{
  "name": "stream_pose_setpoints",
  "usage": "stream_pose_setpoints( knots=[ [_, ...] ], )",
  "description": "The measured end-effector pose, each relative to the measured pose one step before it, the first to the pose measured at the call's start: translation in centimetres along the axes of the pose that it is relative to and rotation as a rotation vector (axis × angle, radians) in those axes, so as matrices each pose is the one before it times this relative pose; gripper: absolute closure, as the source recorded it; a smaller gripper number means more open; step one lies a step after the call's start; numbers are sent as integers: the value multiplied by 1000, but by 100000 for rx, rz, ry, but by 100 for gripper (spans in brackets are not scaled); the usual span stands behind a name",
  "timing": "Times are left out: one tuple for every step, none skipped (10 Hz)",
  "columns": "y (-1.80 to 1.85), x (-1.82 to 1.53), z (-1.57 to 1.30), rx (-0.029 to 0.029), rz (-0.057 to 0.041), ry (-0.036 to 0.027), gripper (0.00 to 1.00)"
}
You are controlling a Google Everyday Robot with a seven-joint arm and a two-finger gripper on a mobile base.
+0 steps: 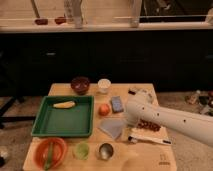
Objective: Place towel in paper cup
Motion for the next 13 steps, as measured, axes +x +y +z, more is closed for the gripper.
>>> stream_pose_setpoints(
  knots=[
    [-147,-211,677,-827,36,-588,20],
    [-118,-145,529,-652,81,-342,20],
    [-183,-201,600,-819,-69,-282,20],
    [-98,-82,346,-473,-30,10,20],
    [-158,-106,366,-490,80,-80,20],
    [-117,-28,757,-1387,170,460,20],
    [-81,-107,387,-523,-35,42,20],
    [-59,-129,396,-739,-191,352,20],
    [-86,-187,469,-834,-135,278,20],
    [7,7,377,-859,114,418,20],
    [-20,121,208,-652,300,475,20],
    [-25,155,367,-745,414,319,20],
    [-41,182,319,-847,379,288,20]
  ],
)
